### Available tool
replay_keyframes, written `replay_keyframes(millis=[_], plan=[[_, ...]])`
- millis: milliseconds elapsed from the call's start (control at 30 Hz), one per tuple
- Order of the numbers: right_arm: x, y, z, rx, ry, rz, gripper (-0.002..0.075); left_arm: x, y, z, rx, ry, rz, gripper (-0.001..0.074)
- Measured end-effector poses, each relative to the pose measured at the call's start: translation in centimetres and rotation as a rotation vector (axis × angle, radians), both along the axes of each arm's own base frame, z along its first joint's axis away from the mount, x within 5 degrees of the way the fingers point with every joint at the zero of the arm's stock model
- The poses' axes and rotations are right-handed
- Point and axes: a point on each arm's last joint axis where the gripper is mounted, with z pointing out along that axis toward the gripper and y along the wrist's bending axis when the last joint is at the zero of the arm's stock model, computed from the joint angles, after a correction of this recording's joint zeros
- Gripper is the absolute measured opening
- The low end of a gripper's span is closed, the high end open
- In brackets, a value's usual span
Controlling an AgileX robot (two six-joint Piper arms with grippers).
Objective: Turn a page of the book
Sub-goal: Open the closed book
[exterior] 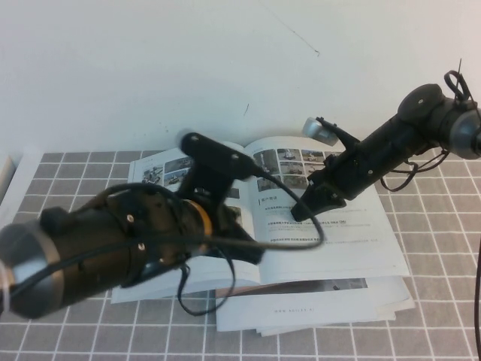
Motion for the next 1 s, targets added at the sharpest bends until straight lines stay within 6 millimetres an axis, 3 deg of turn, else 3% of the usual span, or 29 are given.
replay_keyframes(millis=[200, 533, 700, 800, 900, 1000], plan=[[0.0, 0.2, 0.2, 0.029, -0.004, -0.002, -0.0001, 3.8, 3.1, -4.6, 0.047, 0.112, 0.158, -0.0004], [0.0, -0.3, -0.3, -0.040, -0.026, 0.031, -0.0001, 5.1, 2.7, -10.5, 0.114, 0.218, 0.117, -0.0004], [0.0, -0.4, -0.3, -0.047, -0.046, 0.048, -0.0001, 5.2, 2.8, -10.4, 0.128, 0.218, 0.123, -0.0004], [0.3, -1.3, 0.8, -0.073, -0.076, 0.041, -0.0001, 4.9, 3.2, -9.0, 0.145, 0.194, 0.126, -0.0004], [0.7, -2.5, 4.6, -0.095, -0.170, 0.025, -0.0001, 4.3, 3.9, -5.7, 0.159, 0.130, 0.119, -0.0004], [0.5, -4.0, 10.8, -0.116, -0.307, -0.007, -0.0001, 3.1, 4.8, -1.1, 0.138, 0.018, 0.101, -0.0004]])
